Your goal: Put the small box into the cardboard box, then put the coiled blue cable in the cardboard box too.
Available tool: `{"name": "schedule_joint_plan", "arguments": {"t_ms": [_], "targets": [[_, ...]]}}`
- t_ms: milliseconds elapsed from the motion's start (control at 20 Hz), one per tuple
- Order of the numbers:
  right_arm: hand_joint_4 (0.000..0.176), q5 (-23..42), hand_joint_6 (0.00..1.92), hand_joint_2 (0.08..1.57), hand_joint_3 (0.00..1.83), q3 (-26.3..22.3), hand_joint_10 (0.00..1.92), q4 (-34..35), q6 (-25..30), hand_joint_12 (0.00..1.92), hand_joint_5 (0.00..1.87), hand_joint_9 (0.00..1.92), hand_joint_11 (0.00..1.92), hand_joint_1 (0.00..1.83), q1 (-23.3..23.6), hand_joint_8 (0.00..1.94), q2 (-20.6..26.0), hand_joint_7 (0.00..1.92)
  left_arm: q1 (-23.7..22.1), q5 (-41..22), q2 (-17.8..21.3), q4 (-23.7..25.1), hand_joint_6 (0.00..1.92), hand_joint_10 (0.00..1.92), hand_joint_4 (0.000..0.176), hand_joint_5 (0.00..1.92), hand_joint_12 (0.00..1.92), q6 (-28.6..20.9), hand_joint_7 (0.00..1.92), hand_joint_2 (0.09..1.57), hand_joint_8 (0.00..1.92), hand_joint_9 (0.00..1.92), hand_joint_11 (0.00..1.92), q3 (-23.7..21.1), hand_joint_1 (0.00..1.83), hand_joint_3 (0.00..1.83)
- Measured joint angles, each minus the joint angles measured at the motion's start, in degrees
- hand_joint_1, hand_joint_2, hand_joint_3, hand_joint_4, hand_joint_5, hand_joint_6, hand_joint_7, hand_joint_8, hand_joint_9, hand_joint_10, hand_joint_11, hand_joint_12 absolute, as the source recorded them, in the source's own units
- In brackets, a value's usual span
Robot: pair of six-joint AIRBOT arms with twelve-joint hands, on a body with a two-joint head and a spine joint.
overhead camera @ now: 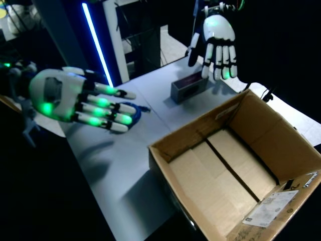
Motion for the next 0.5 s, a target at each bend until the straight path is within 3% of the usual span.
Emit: {"name": "schedule_joint_plan", "arguments": {"t_ms": [200, 250, 350, 400, 450, 500], "targets": [[0.176, 0.0, 0.01, 1.26, 0.0, 0.2, 0.0, -0.3, 0.0, 0.0, 0.13, 0.0, 0.0, 0.0, 0.0, 0.01, -0.2, 0.04, -0.7, 1.0, -0.8, 0.0, 0.0, 0.02, 0.176, 0.18, 0.04, 0.1, 0.05, 1.02, 0.0, 0.08, 0.06, 0.4, 0.06, 0.0], [0.176, 0.0, 0.0, 1.27, 0.0, 0.3, 0.0, -0.2, -0.1, 0.0, 0.12, 0.0, 0.0, 0.0, 0.0, 0.0, -0.4, 0.03, -2.2, 2.3, -1.3, 1.1, 0.0, 0.01, 0.176, 0.21, 0.07, 0.2, 0.08, 0.88, 0.0, 0.12, 0.1, 0.8, 0.23, 0.0], [0.176, -0.1, 0.0, 1.3, 0.01, 0.3, 0.0, -0.4, 0.0, 0.0, 0.13, 0.0, 0.0, 0.0, 0.0, 0.0, -0.4, 0.04, -7.3, 5.5, -3.3, 4.9, 0.0, 0.01, 0.176, 0.24, 0.13, 0.1, 0.19, 0.72, 0.01, 0.2, 0.14, 2.1, 0.5, 0.0], [0.176, -0.1, 0.01, 1.31, 0.02, 0.3, 0.0, -0.5, 0.0, 0.0, 0.14, 0.0, 0.0, 0.0, 0.0, 0.01, -0.4, 0.04, -10.1, 7.1, -4.7, 7.2, 0.0, 0.0, 0.174, 0.26, 0.43, -0.1, 0.28, 0.73, 0.01, 0.33, 0.1, 2.8, 0.61, 0.0], [0.176, -0.1, 0.0, 1.32, 0.02, 0.3, 0.0, -0.5, 0.0, 0.0, 0.13, 0.0, 0.0, 0.0, 0.0, 0.0, -0.4, 0.04, -11.8, 8.3, -6.2, 9.4, 0.0, 0.0, 0.161, 0.29, 0.93, -0.6, 0.39, 0.76, 0.0, 0.47, 0.11, 3.5, 0.64, 0.0], [0.176, -0.1, 0.01, 1.33, 0.02, 0.3, 0.0, -0.4, 0.0, 0.0, 0.14, 0.0, 0.0, 0.0, 0.0, 0.0, -0.4, 0.05, -12.9, 10.0, -7.8, 11.9, 0.0, 0.05, 0.095, 0.37, 1.29, -3.0, 0.54, 0.8, 0.01, 0.67, 0.32, 4.5, 0.71, 0.0]]}}
